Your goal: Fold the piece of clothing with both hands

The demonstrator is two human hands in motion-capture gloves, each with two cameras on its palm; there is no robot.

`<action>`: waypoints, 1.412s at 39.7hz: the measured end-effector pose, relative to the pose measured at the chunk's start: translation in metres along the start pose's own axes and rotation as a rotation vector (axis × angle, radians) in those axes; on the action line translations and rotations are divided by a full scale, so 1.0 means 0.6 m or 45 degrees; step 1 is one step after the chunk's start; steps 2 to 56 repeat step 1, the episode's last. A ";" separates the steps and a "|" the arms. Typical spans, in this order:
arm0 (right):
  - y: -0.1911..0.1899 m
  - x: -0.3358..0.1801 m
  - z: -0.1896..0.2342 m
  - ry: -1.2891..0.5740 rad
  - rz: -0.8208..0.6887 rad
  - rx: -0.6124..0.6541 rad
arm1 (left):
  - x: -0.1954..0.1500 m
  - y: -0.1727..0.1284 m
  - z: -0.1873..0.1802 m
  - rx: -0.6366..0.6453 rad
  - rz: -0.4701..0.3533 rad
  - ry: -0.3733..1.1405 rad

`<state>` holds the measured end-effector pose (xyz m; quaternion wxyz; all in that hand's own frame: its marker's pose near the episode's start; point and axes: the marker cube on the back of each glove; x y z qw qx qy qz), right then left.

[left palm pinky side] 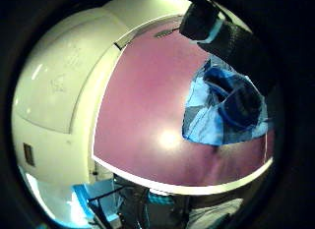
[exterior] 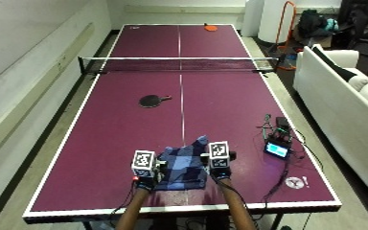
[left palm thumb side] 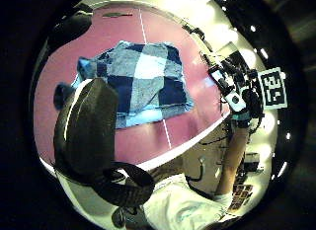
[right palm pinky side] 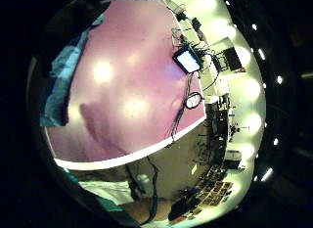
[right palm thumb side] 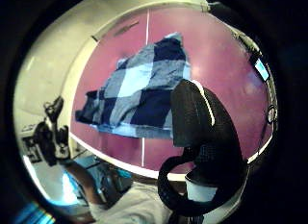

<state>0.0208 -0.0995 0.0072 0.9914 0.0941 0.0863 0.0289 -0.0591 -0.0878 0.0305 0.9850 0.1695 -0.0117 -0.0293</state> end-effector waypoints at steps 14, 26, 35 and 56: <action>-0.014 0.003 -0.003 -0.010 0.004 0.096 | 0.010 0.010 0.003 -0.062 0.007 0.034; -0.014 0.003 -0.003 -0.010 0.004 0.096 | 0.010 0.010 0.003 -0.062 0.007 0.034; -0.014 0.003 -0.003 -0.010 0.004 0.096 | 0.010 0.010 0.003 -0.062 0.007 0.034; -0.014 0.003 -0.003 -0.010 0.004 0.096 | 0.010 0.010 0.003 -0.062 0.007 0.034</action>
